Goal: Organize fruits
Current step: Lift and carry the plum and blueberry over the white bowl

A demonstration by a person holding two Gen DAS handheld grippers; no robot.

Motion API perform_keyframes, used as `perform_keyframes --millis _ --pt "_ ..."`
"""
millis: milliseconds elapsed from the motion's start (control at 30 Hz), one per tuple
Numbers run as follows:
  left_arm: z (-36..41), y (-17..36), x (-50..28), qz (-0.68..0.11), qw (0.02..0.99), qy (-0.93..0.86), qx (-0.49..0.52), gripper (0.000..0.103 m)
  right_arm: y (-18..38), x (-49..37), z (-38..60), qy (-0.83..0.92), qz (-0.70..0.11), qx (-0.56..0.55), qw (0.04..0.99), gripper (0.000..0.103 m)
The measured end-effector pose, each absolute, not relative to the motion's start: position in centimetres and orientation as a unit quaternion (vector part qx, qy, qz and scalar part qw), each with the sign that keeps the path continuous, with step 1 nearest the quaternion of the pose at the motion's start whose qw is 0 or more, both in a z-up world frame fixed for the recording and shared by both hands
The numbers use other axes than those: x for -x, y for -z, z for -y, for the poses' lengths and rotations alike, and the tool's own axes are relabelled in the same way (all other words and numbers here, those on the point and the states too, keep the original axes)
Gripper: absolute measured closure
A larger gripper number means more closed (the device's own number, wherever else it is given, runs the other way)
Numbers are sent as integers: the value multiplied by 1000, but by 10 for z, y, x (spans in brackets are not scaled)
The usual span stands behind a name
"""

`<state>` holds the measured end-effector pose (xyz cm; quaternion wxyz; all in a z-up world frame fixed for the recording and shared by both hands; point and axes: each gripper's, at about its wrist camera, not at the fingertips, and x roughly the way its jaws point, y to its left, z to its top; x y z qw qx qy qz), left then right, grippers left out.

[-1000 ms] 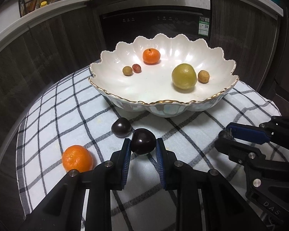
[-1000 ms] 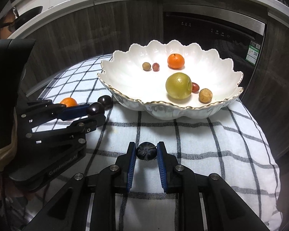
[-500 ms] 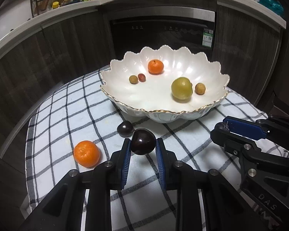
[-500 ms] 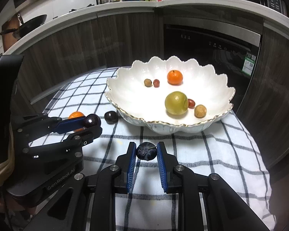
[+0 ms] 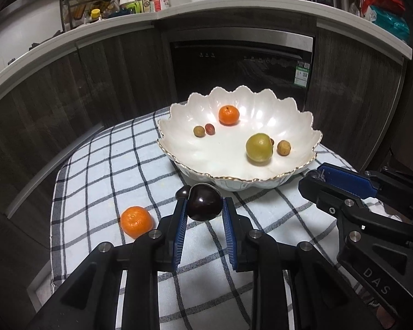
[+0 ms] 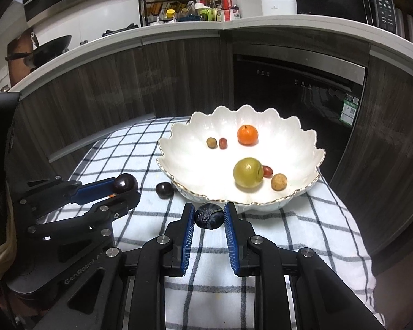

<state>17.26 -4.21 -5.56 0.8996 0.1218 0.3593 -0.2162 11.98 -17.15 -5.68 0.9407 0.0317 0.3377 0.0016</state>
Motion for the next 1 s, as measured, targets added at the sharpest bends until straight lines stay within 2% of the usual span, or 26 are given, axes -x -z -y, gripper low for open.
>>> perform_keyframes --millis 1000 --pt "90 32 -209 -356 908 205 -85 77 24 -158 241 57 -317 -38 946 79"
